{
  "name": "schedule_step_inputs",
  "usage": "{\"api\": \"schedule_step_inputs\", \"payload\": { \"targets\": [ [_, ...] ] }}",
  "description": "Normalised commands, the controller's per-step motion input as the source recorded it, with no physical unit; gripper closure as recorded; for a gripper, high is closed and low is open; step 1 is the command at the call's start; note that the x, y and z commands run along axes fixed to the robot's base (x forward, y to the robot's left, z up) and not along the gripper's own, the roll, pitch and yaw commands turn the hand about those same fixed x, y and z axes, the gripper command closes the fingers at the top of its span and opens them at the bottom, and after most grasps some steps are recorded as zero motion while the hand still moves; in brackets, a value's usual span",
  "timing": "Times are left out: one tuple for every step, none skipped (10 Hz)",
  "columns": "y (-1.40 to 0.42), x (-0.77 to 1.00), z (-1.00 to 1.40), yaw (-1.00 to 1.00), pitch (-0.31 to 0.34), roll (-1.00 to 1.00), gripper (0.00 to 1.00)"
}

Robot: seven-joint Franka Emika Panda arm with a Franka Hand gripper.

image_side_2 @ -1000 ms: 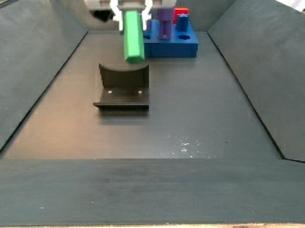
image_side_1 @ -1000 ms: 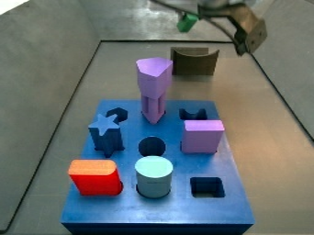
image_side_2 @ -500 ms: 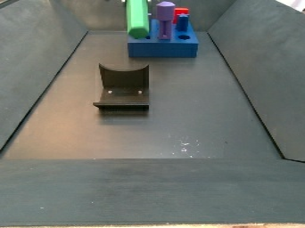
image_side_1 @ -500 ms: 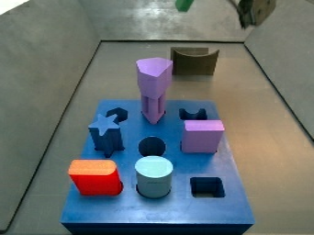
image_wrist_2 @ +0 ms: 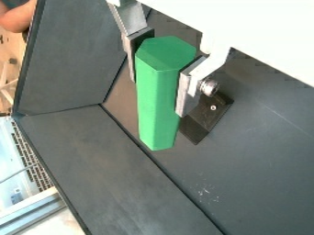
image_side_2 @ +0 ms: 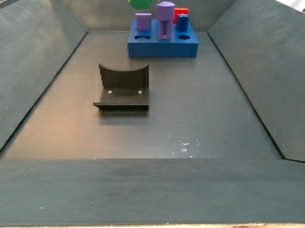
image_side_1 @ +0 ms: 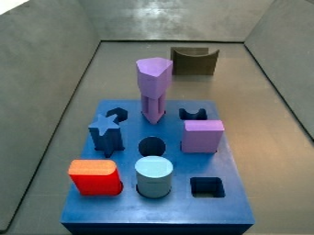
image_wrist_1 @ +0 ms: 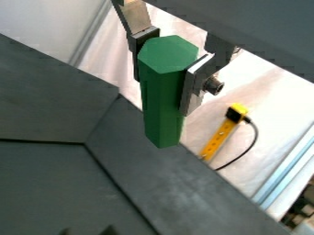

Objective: Pick up the hexagon object. Move up. Place the hexagon object on the fixture. Regrasp the hexagon object. Move to above the board. Insert the hexagon object.
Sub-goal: Move to above the board.

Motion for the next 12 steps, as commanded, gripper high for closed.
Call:
{"api": "schedule_step_inputs", "payload": {
  "targets": [
    [-1.00,-0.40,0.45,-0.08,-0.031,-1.00,1.00],
    [-1.00,-0.43,0.48,-0.08,-0.031,-1.00,1.00],
    [-1.00,-0.45,0.46,-0.09,-0.030,-1.00,1.00],
    [-1.00,-0.46,0.46,-0.09,-0.030,-1.00,1.00],
    [-0.99,-0.49,0.48,-0.09,-0.026,-1.00,1.00],
    [-0.80,-0.41,0.38,-0.09,-0.024,-1.00,1.00],
    [-0.29,-0.21,0.16,-0.09,-0.021,-1.00,1.00],
    [-0.15,-0.15,0.09,-0.09,-0.021,-1.00,1.00],
    [-0.05,-0.11,0.05,-0.09,-0.029,-1.00,1.00],
    [-0.02,-0.10,0.04,-0.08,-0.040,-1.00,1.00],
    [0.01,-0.09,0.01,-0.07,-0.055,-0.96,1.00],
    [0.02,-0.08,0.01,-0.05,-0.059,-0.73,1.00]
  ]
}}
